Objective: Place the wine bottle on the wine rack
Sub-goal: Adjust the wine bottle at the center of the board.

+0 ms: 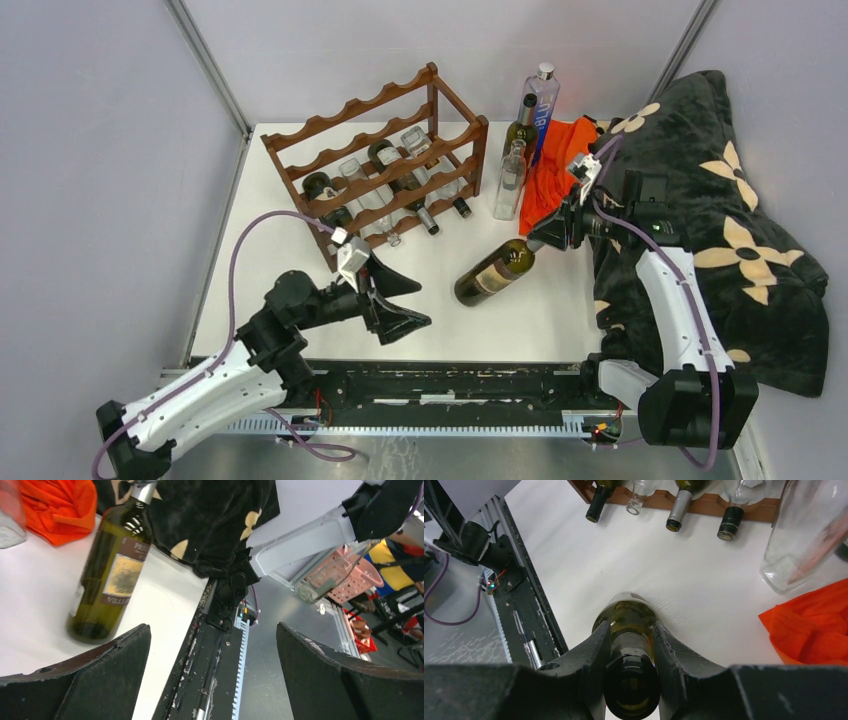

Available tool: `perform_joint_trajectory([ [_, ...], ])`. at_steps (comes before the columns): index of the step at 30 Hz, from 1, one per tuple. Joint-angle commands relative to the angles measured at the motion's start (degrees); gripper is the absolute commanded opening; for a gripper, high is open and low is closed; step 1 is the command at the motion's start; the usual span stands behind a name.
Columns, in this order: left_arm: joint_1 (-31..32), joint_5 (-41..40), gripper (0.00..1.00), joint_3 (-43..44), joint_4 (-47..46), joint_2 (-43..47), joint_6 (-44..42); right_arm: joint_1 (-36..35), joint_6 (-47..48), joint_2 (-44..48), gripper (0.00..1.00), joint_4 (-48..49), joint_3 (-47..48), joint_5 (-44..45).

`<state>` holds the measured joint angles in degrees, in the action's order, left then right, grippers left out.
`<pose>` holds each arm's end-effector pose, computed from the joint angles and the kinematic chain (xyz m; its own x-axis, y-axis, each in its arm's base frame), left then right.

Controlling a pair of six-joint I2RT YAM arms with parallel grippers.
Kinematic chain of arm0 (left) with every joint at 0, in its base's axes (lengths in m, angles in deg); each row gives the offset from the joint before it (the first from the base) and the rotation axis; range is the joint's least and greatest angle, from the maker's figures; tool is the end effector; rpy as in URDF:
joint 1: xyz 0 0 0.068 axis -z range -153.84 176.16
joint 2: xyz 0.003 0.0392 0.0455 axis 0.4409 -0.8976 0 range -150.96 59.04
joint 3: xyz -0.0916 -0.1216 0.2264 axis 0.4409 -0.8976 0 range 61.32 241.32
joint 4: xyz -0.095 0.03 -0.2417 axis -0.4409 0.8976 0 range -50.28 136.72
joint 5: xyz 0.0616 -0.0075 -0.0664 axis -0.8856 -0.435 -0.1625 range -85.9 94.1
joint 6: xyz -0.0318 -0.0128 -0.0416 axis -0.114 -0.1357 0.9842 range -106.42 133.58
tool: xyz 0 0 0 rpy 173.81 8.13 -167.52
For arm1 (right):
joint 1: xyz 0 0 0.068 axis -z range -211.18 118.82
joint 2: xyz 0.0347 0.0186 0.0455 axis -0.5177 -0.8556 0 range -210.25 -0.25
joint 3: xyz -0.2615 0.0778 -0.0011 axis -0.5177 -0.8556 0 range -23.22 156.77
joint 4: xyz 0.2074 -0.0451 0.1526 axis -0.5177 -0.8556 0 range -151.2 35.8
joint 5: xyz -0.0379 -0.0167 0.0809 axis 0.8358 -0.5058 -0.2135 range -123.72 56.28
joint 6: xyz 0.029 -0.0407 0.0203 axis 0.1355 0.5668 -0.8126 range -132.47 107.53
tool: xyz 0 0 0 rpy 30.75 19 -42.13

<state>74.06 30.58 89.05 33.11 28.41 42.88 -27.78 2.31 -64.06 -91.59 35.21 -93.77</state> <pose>0.0862 -0.1190 0.3024 -0.4333 -0.1739 -0.8843 0.8605 0.2119 -0.4633 0.2219 0.0177 0.3249 -0.5010 -0.0979 -0.8599 -0.7583 0.5286 0.3816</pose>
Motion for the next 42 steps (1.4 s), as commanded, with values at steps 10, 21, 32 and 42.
perform_joint_trajectory([
  [10,10.1,-14.45,1.0,5.33,2.68,-11.29,-17.34,-0.39,-7.45,2.55,0.0,15.39,-10.91,-6.57],
  [21,10.1,-16.93,1.0,8.68,5.82,-19.06,-18.73,-0.41,-5.48,2.12,0.0,16.56,-14.44,-6.75],
  [32,10.11,-16.44,1.0,11.26,6.96,-23.81,-18.31,-0.41,-4.5,2.59,0.0,16.97,-15.93,-6.74],
  [42,10.03,-19.38,1.0,16.88,14.79,-28.54,-20.32,-0.41,-4.24,2.11,0.0,17.35,-16.77,-7.43],
])
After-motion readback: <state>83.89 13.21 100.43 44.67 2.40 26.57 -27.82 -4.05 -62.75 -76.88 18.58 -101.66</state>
